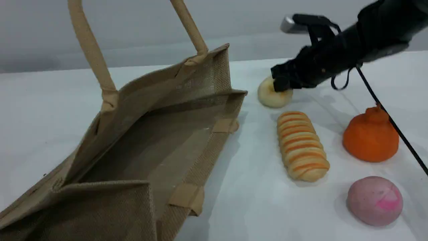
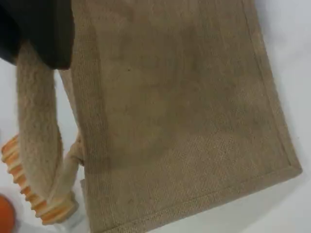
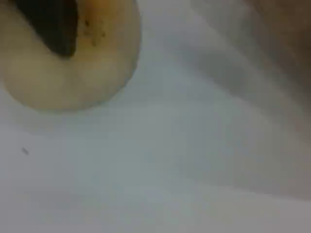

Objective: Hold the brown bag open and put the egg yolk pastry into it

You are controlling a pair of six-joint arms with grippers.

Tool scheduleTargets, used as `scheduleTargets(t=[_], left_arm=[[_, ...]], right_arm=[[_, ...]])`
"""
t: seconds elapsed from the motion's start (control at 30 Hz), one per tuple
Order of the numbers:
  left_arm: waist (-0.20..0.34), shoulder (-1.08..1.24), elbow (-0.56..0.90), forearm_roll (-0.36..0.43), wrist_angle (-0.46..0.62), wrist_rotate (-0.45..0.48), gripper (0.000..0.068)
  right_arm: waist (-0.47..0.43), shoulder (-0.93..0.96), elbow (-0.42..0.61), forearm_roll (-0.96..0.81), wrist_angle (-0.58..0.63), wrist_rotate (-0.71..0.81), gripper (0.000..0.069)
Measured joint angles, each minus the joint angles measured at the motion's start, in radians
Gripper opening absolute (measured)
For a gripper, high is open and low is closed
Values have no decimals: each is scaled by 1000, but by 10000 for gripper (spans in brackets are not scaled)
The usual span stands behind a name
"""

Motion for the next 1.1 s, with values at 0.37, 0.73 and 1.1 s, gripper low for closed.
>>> scheduleTargets(t=[0.37,0.73,1.1], left_arm=[[0,0,0,0,0,128,92],[0,0,0,-21,-120,147,92],[-9,52,0,-71,-189,145,92]], right_arm=[[-128,-300,-2,-482,219,340,57],[-149,-465,-2,-722,434,725,48],[-149,-551,126,-652,428,707,48]])
